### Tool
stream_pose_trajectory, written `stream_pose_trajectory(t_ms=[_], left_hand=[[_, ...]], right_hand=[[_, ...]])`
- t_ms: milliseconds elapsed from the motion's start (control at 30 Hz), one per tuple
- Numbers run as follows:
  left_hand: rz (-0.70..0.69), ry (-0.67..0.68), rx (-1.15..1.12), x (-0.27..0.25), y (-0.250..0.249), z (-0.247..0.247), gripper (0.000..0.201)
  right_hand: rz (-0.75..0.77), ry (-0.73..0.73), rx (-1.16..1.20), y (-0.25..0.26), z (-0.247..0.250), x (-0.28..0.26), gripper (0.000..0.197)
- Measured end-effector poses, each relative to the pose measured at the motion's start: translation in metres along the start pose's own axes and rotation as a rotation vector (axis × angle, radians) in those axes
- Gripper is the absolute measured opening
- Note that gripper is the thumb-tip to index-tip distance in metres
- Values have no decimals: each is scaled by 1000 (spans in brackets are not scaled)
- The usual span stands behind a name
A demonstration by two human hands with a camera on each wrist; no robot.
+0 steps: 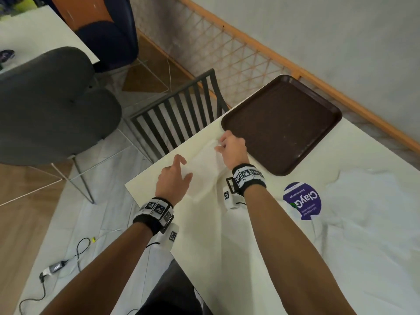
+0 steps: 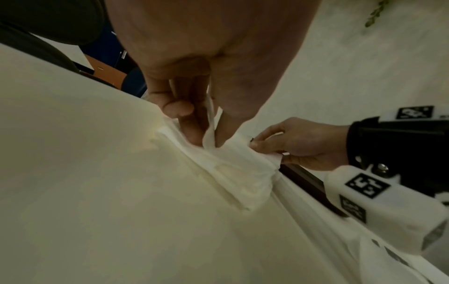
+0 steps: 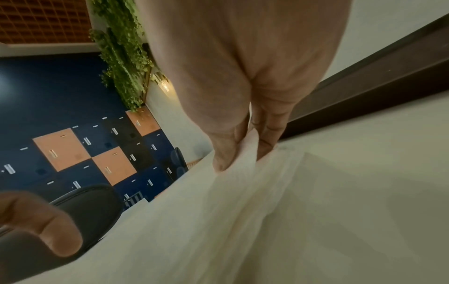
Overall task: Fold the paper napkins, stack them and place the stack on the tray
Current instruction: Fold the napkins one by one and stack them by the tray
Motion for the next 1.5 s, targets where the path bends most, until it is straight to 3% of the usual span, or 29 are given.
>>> stream_pose_trajectory(t_ms=[100,200,267,333,400,500,600,700,800,933,1067,1167,1267,1367,1433,1500], left_hand=[[-85,-63,194,-10,-7,2,47],[-212,-124,168,-27,-26,5,47],[-317,-14,50,-43,-42,-5,40],[-336,157,-50,-62,-55,-22,38],[-324,287,-59,-81,-65,-41,50],[-298,337,-42,-102,-74,-65,70],[-281,334,-46,-111,-81,-79,55],[-274,320,-179,-120,-88,-76,36],[-261,269,-356,-129,-95,-60,34],[-216,273,-617,-142,-103,-37,27],[-130,182,-796,-149,-107,-15,29],[-104,122,-780,-153,-105,-10,29],[-113,83,-693,-157,-102,-7,20],[-148,85,-654,-156,-100,-7,10],[-165,86,-642,-151,-100,-5,9],[-120,121,-716,-147,-102,-3,11]], right_hand=[[60,-53,2,5,22,-11,33],[81,-96,9,-9,60,-40,30],[76,-77,14,-32,81,-66,26],[47,-54,4,-59,100,-96,27],[-14,-38,-46,-90,117,-128,33],[-121,-70,-119,-136,138,-176,43],[-187,-12,-205,-169,137,-218,55],[-195,6,-220,-191,125,-243,41],[-101,-134,-101,-193,126,-250,15],[-124,-294,79,-191,152,-256,24],[-52,-429,369,-179,185,-262,17],[13,-362,454,-171,196,-264,19],[-29,-251,478,-174,193,-262,21],[-58,-317,544,-169,199,-256,16],[-136,-386,628,-164,202,-247,12],[-235,-271,758,-156,194,-235,26]])
Point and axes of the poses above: each hand's wrist, its own x-axis towards the middle knuckle, its own z-axis out of the back of the hand, y = z × x, the point moved 5 cm from there along x, towards the middle knuckle, and after that the axes turned 14 degrees about -y, right-handed, at the moved point
